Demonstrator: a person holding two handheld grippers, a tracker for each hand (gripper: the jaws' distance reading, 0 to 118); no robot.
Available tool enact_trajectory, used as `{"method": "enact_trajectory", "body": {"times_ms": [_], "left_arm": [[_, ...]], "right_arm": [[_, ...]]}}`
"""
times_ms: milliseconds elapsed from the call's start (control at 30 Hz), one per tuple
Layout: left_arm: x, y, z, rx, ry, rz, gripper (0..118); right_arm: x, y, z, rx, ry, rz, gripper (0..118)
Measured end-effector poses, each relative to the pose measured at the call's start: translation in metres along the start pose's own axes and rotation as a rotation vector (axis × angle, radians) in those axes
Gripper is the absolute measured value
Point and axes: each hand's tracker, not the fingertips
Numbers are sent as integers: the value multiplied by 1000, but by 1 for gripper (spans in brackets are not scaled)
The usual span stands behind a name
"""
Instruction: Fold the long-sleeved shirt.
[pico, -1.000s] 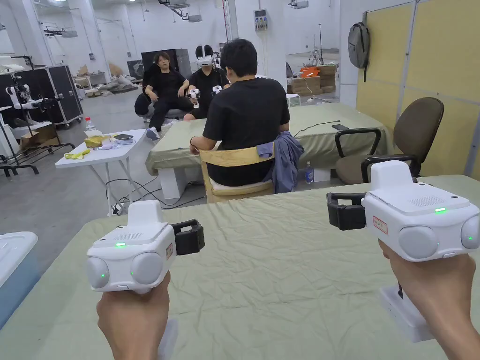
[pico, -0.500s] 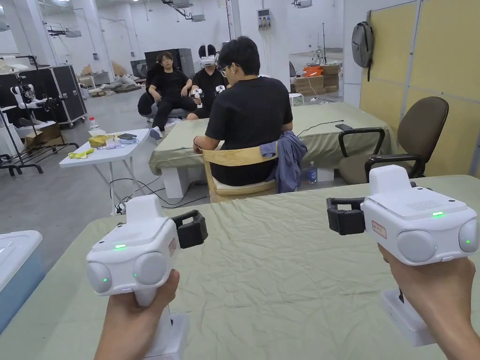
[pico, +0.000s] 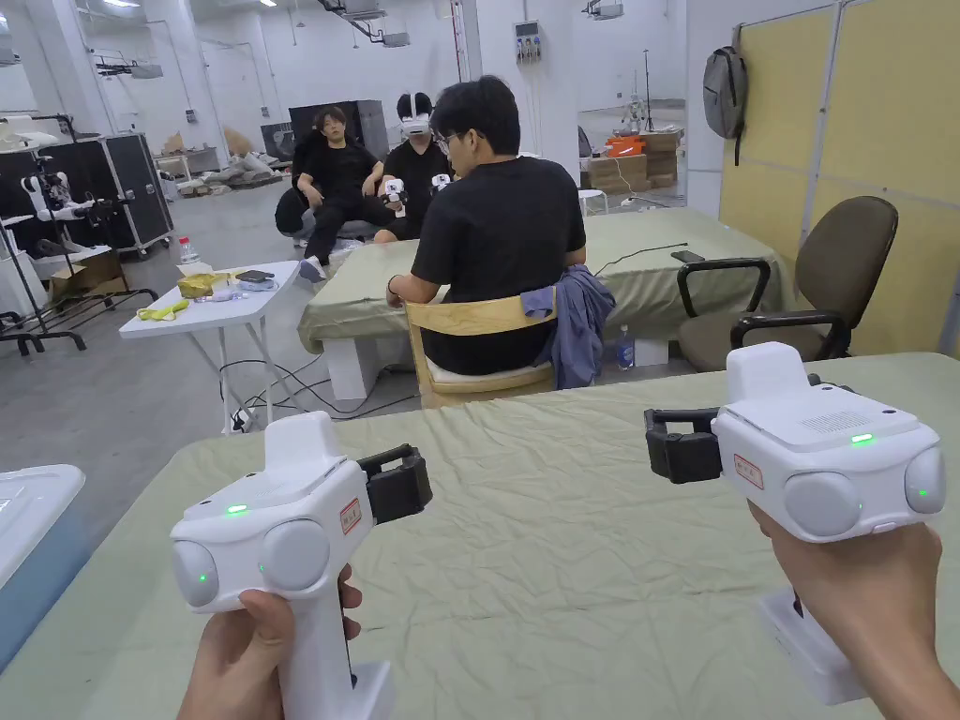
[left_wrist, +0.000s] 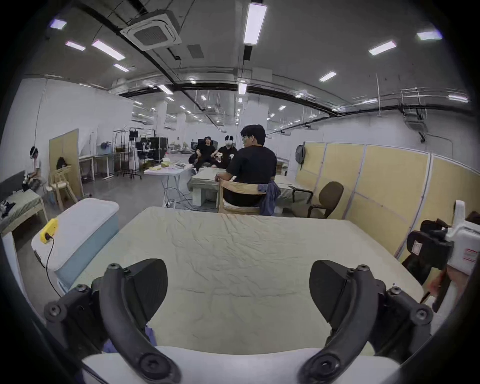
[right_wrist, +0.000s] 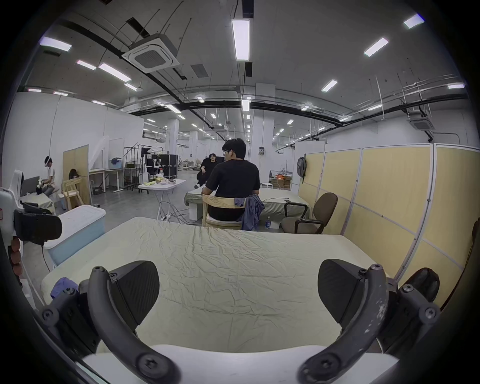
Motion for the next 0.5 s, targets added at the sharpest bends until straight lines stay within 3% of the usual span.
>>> {"method": "enact_trajectory", "body": {"times_ms": [367, 500], "left_arm": [[4, -1, 1, 71, 73, -63, 112], [2, 0, 2, 62, 109, -25, 112]], "right_arm": [[-1, -1, 0, -3, -8, 13, 118], [0, -1, -1, -5, -8, 7, 118]]}}
